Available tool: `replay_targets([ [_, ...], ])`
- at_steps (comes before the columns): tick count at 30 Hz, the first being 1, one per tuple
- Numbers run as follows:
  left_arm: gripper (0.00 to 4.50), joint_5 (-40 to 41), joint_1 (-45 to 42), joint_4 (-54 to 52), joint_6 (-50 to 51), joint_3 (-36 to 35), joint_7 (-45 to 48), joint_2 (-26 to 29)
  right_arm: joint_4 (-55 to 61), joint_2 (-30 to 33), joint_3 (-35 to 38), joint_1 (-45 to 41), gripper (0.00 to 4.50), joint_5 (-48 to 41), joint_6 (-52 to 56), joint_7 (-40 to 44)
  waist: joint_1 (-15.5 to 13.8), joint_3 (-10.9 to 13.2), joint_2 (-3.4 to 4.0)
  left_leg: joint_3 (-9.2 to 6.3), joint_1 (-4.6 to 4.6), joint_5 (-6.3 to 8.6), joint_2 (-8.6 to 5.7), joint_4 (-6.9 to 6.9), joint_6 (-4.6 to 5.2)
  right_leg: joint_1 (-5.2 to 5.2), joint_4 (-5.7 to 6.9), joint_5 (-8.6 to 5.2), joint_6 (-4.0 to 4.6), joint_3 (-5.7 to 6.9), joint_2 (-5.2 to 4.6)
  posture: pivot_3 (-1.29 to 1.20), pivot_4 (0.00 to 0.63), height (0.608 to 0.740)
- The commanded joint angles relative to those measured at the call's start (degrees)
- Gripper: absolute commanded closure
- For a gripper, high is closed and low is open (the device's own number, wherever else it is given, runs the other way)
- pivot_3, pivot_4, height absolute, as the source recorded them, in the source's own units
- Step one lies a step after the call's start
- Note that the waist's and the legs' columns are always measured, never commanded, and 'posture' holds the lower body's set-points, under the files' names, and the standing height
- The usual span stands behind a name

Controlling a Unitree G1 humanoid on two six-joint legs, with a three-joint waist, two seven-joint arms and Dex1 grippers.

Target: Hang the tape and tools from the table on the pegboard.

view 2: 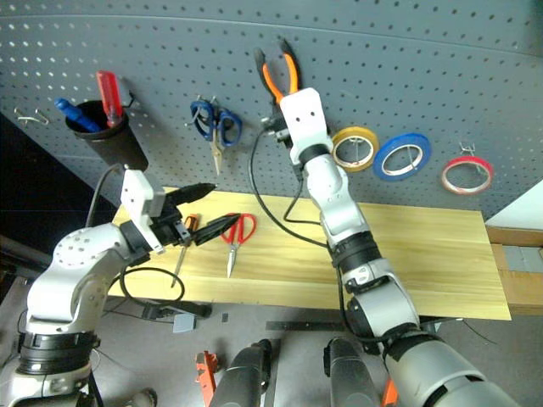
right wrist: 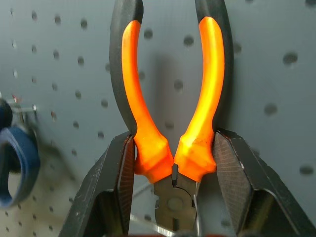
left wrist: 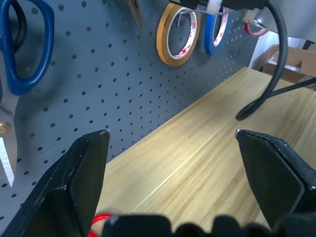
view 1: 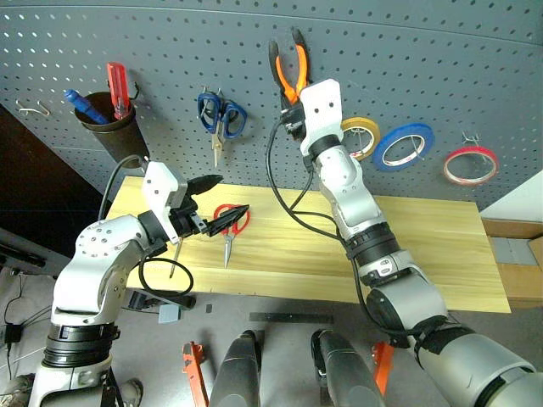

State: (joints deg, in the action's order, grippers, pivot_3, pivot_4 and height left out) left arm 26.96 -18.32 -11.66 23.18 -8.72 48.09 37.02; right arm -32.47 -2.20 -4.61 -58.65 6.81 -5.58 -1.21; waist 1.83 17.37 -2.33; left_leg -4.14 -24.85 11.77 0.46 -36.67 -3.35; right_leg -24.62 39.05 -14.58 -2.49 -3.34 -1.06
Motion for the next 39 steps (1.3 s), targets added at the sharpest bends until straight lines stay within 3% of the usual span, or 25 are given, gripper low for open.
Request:
replay_targets([
  [1,0.11,-0.26,-0.74,-0.58,-1.58,0.29,0.13,-0.34,2.87,0.05,-0.33,0.15,2.65,1.1,1.05,-0.97,0.01,0.0,0.0,0.0,0.0,0.0,0.0,0.0,0.0,0.0,0.0,0.0,0.0,0.0,0.0,0.04,0.221,0.74],
  [3,0.11,-0.35,-0.74,-0.56,-1.65,0.41,0.19,-0.38,2.87,0.02,-0.12,0.44,2.65,1.13,1.85,-1.04,0.01,0.0,0.0,0.0,0.0,0.0,0.0,0.0,0.0,0.0,0.0,0.0,0.0,0.0,0.0,0.04,0.223,0.74],
  [11,0.11,-0.85,-0.61,-0.3,-1.87,0.82,-0.07,-0.6,4.7,0.08,-0.65,2.28,0.07,1.5,7.44,-0.39,0.02,0.0,0.0,-0.01,0.0,0.0,0.0,-0.04,0.0,0.01,0.02,0.01,0.01,0.01,0.0,0.04,0.222,0.74],
  [21,0.11,-2.82,1.5,-0.74,-0.1,2.64,-3.08,-1.48,15.16,-0.06,-2.56,9.84,0.03,1.22,19.48,2.36,0.03,-0.02,0.01,-0.04,0.01,0.0,0.03,-0.05,0.0,0.08,-0.03,0.02,0.04,0.07,0.02,0.02,0.228,0.74],
  [26,0.11,-7.97,5.77,-1.26,6.16,6.04,-11.61,-3.17,29.46,-0.01,-6.19,17.84,0.03,-4.33,36.11,13.08,0.07,-0.04,0.03,-0.03,0.01,0.01,0.03,-0.01,0.02,0.08,-0.06,0.02,0.04,0.05,0.02,0.01,0.241,0.74],
  [32,0.11,-12.38,5.51,2.1,17.7,6.49,-26.07,-10.79,46.52,3.91,-10.68,23.05,0.03,-10.88,53.91,22.54,0.1,-0.03,0.04,-0.15,0.02,0.01,0.04,-0.2,0.03,0.19,0.0,0.02,0.03,0.16,0.04,0.0,0.25,0.74],
  [39,0.11,-17.61,1.76,12.14,23.25,7.64,-35.39,-16.82,55.12,7.47,-14.59,25.4,0.03,-14.75,62.6,25.72,0.11,-0.07,0.07,-0.42,0.09,0.01,0.03,-0.27,0.02,0.42,-0.04,0.01,0.02,0.54,0.03,-0.02,0.258,0.74],
])
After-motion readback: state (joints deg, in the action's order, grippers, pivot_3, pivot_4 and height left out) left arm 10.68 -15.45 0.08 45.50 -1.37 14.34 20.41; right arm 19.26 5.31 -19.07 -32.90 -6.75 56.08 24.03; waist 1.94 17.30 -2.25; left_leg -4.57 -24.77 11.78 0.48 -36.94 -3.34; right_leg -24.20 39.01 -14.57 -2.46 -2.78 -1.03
